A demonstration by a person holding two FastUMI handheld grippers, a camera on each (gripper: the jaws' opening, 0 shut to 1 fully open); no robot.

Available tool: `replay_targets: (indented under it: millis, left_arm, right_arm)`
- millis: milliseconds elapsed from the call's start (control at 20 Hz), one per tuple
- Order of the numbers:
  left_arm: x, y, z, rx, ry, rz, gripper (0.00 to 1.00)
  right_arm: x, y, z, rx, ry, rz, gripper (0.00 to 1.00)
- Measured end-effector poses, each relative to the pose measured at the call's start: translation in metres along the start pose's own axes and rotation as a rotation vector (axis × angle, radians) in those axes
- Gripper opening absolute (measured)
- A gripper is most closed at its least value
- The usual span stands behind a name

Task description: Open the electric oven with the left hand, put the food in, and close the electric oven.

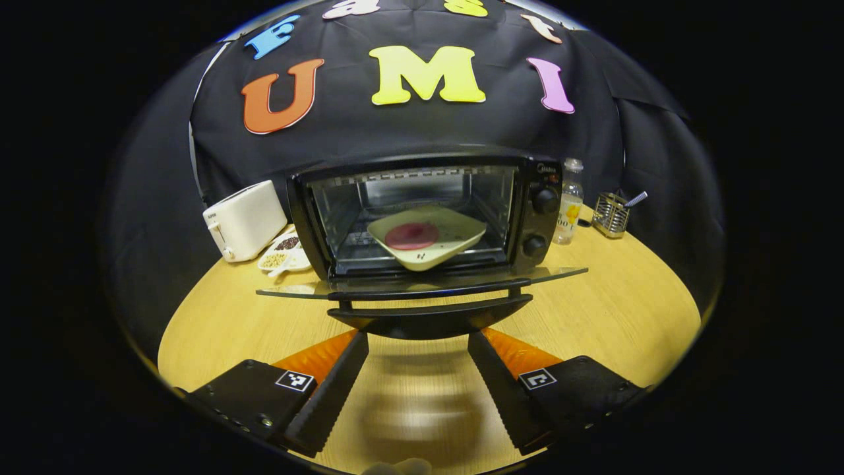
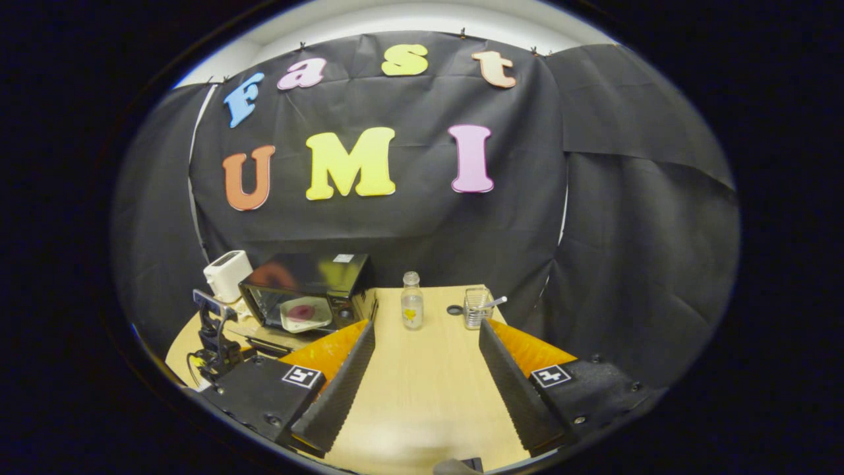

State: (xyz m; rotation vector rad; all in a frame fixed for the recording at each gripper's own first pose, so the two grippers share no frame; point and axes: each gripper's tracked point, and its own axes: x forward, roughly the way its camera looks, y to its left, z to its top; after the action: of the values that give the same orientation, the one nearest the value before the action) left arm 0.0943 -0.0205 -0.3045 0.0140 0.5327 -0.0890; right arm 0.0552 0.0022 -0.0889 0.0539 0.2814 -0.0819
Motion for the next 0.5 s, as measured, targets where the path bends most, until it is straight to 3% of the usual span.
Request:
replay_targets:
  millis: [300,500]
  left_arm:
    - [0.011,0.004,0.051,0.017,-0.073,-0.001,0.96]
    - [0.017,0.005,0.062,0.022,-0.086,-0.003,0.96]
  right_arm:
    - [-0.001,-0.005,-0.001,0.038,-0.011,-0.012,0.96]
    - [-0.004,-0.007,0.003,0.04,-0.024,-0.019,1.0]
